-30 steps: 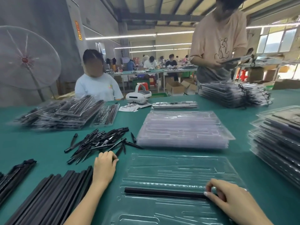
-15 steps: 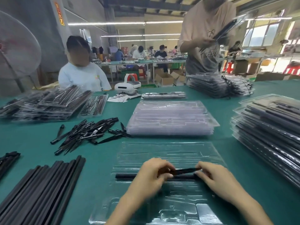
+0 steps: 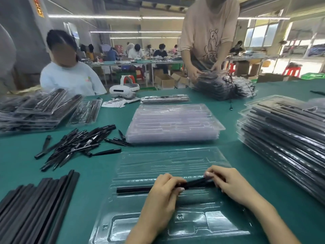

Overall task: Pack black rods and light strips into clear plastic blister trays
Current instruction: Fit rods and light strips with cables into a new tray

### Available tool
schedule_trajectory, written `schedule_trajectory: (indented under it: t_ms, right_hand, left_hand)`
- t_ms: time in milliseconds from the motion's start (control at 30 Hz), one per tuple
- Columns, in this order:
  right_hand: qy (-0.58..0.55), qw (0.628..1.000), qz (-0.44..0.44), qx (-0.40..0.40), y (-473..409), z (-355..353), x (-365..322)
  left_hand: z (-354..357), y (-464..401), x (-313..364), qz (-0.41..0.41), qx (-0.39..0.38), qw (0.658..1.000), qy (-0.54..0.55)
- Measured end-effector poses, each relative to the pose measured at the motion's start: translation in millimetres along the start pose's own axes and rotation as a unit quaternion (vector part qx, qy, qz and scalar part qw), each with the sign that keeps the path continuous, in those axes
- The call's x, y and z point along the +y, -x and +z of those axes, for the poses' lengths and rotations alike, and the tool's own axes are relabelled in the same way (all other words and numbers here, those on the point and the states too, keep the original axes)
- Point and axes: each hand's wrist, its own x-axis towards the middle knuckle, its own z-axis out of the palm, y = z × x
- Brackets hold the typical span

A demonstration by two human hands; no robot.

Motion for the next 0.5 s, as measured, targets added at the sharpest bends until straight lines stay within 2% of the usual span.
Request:
schedule_trajectory:
  t_ms: [133,267,400,500]
  right_hand:
    - [0.011,1.0,-0.001,0.01,1,2,2]
    - [0.019,1.0,0.002,0.009,0,3,2]
    - [0.025,1.0,0.004,0.008,-1,4,1]
    - [0.032,0.999,0.009,0.007,-1,5,1]
  left_hand:
    - [-11,-6,8,-0.028,0.089,0.995,0.04]
    - [-31,-9,11,-0.122,0.202,0.955,0.178]
    - [-38,-7,14,-0.151,0.223,0.925,0.268]
    - [-33,-6,19,-0.132,0.202,0.931,0.275]
